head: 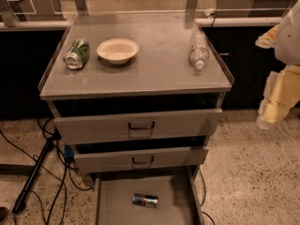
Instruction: Pick redbull can from bottom drawer and place on counter
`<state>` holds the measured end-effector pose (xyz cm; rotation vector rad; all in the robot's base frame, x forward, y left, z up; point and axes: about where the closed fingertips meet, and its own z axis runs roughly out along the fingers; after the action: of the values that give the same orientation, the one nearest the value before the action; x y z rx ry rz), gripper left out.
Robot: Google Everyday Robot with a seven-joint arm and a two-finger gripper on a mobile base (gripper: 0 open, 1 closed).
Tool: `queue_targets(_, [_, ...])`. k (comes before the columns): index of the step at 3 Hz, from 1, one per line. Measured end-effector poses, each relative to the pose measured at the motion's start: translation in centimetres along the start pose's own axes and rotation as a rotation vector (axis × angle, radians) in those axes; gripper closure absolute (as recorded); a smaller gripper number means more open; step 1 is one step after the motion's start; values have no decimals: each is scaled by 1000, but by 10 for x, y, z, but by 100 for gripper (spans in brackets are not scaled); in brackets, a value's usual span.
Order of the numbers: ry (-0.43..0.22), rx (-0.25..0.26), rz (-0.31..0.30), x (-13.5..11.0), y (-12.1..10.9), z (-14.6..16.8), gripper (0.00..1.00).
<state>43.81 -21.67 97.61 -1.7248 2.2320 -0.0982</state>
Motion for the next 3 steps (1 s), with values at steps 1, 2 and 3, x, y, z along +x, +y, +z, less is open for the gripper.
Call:
queue_targets(1, [0,0,0,0,0,0,0])
queue_targets(2, [14,12,-19,-6,4,15,0])
queue_targets(3, [43,15,-55,-22,10,71,0])
